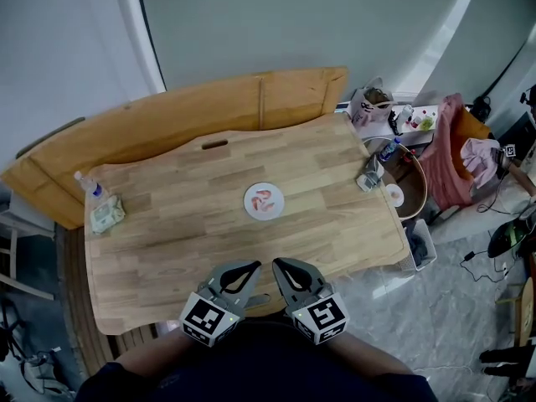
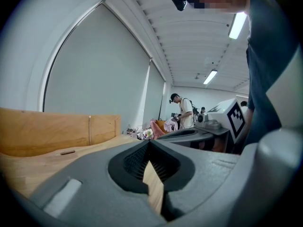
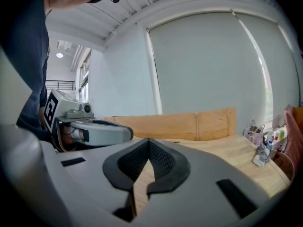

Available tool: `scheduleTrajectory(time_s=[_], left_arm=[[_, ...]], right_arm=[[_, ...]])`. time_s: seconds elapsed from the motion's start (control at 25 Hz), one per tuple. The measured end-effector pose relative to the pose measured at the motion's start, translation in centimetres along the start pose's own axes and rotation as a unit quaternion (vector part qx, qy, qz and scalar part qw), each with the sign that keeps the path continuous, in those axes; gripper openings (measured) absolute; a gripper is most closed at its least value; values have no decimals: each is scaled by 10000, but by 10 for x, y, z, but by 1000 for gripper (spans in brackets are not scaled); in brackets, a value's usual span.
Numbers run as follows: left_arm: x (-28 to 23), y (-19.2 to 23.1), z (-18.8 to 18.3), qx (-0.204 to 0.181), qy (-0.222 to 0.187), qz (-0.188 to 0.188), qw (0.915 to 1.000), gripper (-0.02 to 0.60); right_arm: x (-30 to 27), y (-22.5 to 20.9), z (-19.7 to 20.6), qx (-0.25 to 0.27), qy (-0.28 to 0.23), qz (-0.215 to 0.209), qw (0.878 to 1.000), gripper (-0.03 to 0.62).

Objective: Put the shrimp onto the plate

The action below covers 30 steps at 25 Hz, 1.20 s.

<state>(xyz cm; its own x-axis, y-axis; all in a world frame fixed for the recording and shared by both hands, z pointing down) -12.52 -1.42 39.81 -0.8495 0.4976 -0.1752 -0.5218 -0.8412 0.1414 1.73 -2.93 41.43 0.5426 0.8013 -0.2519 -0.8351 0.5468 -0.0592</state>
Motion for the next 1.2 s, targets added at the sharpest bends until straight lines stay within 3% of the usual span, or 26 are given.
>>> scheduleTrajectory(time_s=[0.36, 1.2], left_arm=[[-5, -10, -6, -20, -83, 137, 9999, 5], [-4, -8, -7, 51, -112, 43, 9999, 5]], right_arm=[[5, -1, -4, -19, 20, -1, 10000, 9], [4, 3, -7, -4, 40, -140, 9999, 9]])
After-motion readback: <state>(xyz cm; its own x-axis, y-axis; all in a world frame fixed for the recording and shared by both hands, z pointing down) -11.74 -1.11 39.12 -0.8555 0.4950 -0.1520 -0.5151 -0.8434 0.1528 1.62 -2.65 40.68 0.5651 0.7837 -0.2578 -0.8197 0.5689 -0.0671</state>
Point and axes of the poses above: the fingertips, and each gripper's own axes: x backward along the fingers, y to its left, z out of its underside, the point moved 8 cm from there along x, backward along the fingers, and after that the axes turned 14 degrees about z, right-handed, at the moved point
